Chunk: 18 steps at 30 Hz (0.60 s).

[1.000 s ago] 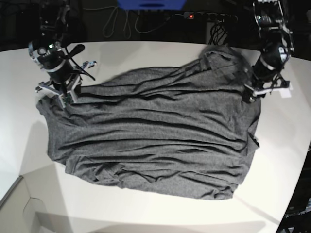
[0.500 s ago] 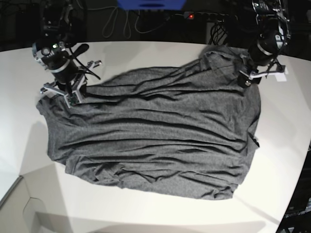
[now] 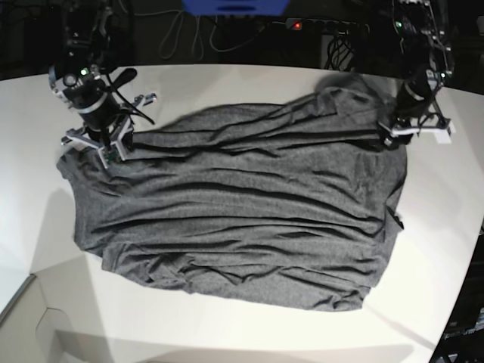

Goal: Layout the t-shirt on the table in an organized manner, then fold the t-shirt properly
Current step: 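Grasp the grey shirt's edge corners with both grippers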

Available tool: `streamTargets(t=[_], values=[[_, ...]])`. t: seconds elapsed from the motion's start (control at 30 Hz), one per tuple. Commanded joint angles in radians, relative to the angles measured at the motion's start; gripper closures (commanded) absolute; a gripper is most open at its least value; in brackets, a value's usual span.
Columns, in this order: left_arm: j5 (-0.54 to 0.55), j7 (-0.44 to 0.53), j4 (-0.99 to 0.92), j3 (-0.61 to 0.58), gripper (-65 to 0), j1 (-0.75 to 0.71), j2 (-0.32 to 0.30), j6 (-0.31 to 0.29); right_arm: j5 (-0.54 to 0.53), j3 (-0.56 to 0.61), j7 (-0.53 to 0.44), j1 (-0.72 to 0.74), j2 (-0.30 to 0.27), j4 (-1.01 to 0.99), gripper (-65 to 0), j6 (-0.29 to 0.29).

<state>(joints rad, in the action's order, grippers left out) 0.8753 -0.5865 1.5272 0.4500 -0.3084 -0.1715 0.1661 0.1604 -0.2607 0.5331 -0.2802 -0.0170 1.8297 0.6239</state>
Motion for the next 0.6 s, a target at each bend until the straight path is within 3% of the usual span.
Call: streamTargets(t=[0.0, 0.13, 0.27, 0.57], values=[[-0.043, -0.056, -0.038, -0.003, -32.2, -0.001, -0.003, 0.046, -0.009, -0.001, -0.020, 0.009, -0.005, 0.003, -5.2, -0.003], [-0.074, -0.056, -0.084, -0.003, -32.2, 0.056, -0.010, 0.046, -0.009, -0.001, -0.028, 0.055, -0.008, -0.095, -5.1, -0.003], [-0.115, -0.056, -0.100, 0.019, -32.2, 0.107, -0.012, 0.045, -0.009, -0.004, -0.031, 0.083, -0.062, -0.198, -4.8, -0.003], [-0.123, -0.057, -0.101, 0.094, -32.2, 0.186, -0.004, 0.045, -0.009, -0.127, -0.031, 0.072, -0.076, -0.221, -4.8, -0.003]])
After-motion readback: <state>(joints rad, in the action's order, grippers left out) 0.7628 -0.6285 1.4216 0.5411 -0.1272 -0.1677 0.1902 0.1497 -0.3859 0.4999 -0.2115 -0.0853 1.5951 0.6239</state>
